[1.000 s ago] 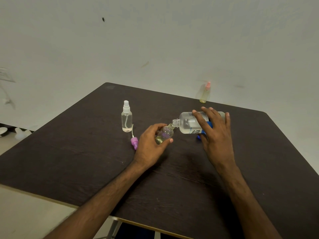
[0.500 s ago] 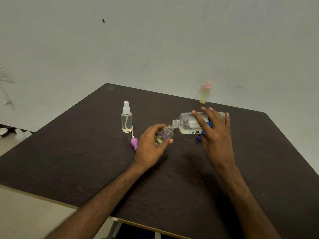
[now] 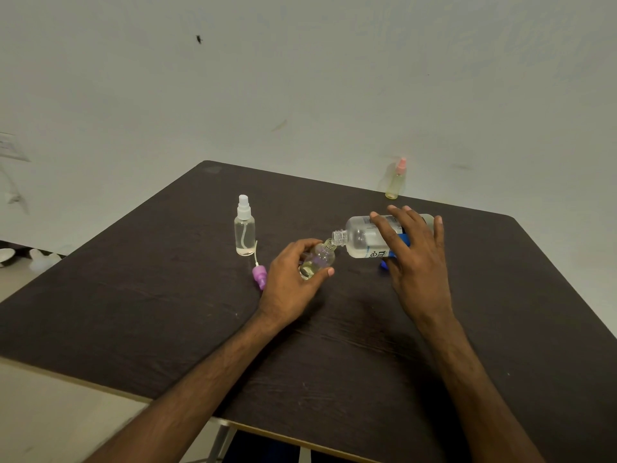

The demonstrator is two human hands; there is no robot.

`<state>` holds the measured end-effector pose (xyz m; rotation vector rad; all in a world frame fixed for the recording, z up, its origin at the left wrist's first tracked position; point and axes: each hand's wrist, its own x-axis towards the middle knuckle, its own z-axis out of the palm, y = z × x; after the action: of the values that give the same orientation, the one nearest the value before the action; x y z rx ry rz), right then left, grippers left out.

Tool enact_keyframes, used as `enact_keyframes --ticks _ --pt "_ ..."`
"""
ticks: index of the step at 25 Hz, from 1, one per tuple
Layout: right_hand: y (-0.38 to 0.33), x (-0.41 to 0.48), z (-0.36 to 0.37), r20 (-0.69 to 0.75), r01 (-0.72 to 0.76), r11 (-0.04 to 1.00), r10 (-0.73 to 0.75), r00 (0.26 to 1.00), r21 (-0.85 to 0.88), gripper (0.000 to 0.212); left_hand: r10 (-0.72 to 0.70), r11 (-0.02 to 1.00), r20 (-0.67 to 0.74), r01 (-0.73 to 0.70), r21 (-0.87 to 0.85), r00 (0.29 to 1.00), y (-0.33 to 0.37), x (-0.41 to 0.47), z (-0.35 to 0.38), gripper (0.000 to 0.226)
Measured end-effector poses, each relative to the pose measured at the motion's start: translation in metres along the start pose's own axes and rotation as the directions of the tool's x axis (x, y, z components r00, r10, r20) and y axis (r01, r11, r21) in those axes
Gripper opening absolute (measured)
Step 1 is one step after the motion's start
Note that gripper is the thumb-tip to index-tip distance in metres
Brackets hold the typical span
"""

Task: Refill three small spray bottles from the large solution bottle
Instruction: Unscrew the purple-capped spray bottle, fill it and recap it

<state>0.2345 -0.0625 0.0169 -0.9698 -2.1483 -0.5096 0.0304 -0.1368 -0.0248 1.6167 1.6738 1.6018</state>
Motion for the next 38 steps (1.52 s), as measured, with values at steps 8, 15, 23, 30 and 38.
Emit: enact_keyframes --ticks 8,15,23,30,38 --pt "-0.0002 0.0001 -0.0016 -0.006 0.005 1.0 -0.005 1.0 0.006 0.088 0.01 1.0 -0.007 -0.01 0.003 1.0 0.0004 -0.0009 -0.0008 0.05" --pt "0.0002 0.0002 -0.0009 0.003 0.006 1.0 -0.006 1.0 0.002 0.09 0.012 1.0 -0.009 -0.012 0.008 1.0 0.0011 -0.0008 -0.0005 0.05" --pt "-0.0008 0.0 -0.0017 -0.014 0.007 1.0 -0.007 1.0 0.004 0.089 0.018 1.0 -0.006 -0.018 0.018 1.0 0.001 -0.0013 -0.0012 0.05" --pt "-0.0015 0.0005 0.0 -0.008 0.004 1.0 -0.004 1.0 0.003 0.09 0.015 1.0 -0.006 -0.015 0.02 1.0 0.0011 -0.0005 -0.0007 0.051" --pt "-0.0014 0.0003 -0.0025 -0.012 0.001 1.0 -0.001 1.0 0.01 0.086 0.019 1.0 -0.003 -0.019 0.018 1.0 0.001 -0.0008 -0.0008 0.051"
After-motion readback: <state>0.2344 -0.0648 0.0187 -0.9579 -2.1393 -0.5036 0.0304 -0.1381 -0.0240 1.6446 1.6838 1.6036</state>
